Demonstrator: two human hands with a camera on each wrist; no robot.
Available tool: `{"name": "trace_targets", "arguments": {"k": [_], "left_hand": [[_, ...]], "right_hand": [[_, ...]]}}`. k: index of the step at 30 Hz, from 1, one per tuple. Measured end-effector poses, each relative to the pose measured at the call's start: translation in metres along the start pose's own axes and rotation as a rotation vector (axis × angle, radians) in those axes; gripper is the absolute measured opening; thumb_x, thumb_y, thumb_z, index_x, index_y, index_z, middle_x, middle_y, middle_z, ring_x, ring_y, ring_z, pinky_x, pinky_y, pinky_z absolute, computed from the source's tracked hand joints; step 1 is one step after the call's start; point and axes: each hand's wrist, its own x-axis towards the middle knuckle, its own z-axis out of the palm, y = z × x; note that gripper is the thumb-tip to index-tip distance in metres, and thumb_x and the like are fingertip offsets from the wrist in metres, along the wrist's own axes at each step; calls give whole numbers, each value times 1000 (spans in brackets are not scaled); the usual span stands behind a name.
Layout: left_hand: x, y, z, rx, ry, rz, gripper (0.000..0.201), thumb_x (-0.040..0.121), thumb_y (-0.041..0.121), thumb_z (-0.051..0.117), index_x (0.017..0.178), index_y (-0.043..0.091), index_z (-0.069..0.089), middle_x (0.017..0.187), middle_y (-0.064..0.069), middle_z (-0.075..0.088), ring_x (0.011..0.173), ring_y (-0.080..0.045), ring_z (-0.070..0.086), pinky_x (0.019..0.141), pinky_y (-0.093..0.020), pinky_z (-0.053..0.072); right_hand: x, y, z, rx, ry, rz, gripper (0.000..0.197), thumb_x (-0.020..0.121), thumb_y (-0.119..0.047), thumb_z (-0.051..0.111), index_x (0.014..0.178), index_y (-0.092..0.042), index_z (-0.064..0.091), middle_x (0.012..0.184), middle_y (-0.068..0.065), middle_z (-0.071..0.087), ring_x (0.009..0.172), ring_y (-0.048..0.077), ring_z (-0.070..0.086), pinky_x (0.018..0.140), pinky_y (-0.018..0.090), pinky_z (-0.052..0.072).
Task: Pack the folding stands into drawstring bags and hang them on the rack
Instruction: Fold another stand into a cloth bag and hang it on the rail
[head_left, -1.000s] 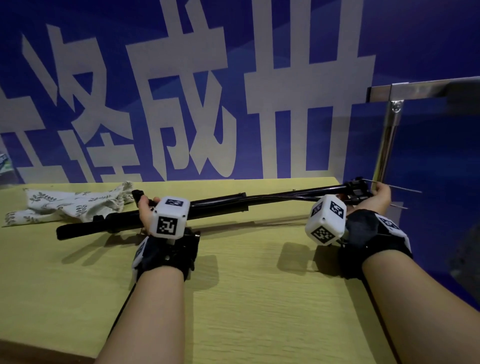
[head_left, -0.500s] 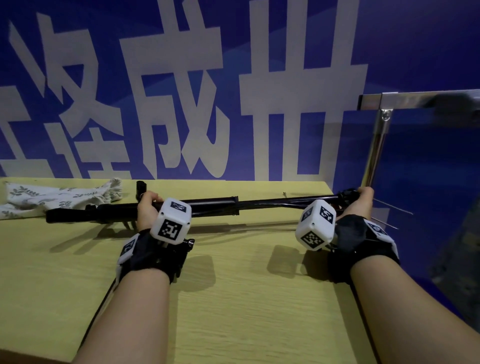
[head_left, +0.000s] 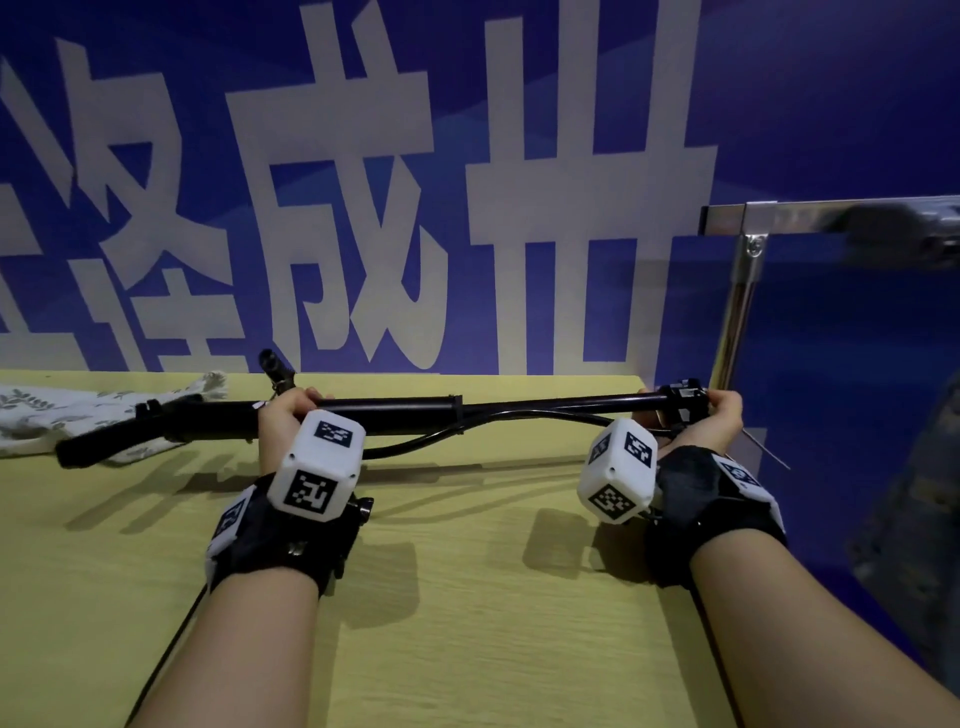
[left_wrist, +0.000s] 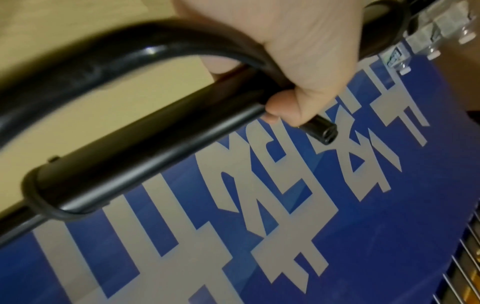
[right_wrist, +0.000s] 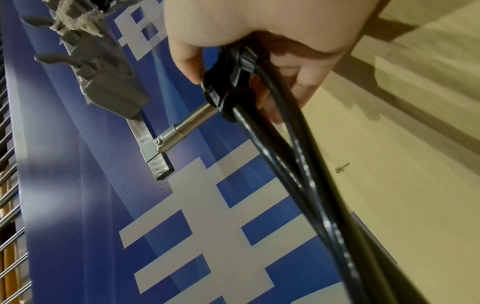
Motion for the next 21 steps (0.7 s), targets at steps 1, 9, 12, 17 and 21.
{"name": "trace_targets", "arguments": {"k": [1, 9, 12, 17, 21], "left_hand": [[0, 0, 2, -22, -9, -6, 32, 94, 1, 26, 65, 13, 34, 67, -4, 31, 55, -15, 33, 37, -15, 35], [3, -16, 1, -144, -69, -124, 21, 77, -5, 32, 67, 13, 36, 73, 6, 39, 55, -5, 39, 33, -6, 32], [6, -19, 2, -133, -54, -108, 20, 76, -5, 32, 67, 12, 37, 72, 4, 37, 56, -7, 37, 32, -6, 31], [-1, -22, 12, -62, -67, -166, 28, 93, 3, 29, 71, 15, 42, 69, 2, 35, 51, -9, 38, 31, -9, 30], [-2, -24, 18, -88, -101, -165, 27, 92, 4, 31, 72, 14, 44, 68, 1, 38, 46, -10, 43, 34, -8, 32]], "right_hand": [[2, 1, -1, -6, 2, -5, 20, 83, -37, 49, 77, -19, 55, 69, -3, 60, 63, 14, 57, 50, 18, 44], [7, -1, -3, 110, 23, 13, 21, 81, -35, 54, 78, -14, 52, 70, 2, 57, 53, 15, 58, 54, 22, 53], [7, 0, -2, 117, 15, 14, 21, 80, -35, 54, 78, -13, 53, 72, 2, 59, 59, 17, 60, 59, 24, 54], [6, 2, 0, 104, -20, 29, 24, 80, -37, 54, 82, -13, 55, 79, 2, 60, 72, 20, 61, 70, 27, 53], [5, 4, 0, 82, -22, 19, 23, 81, -37, 53, 80, -14, 55, 75, 1, 60, 71, 18, 62, 57, 21, 52]]}}
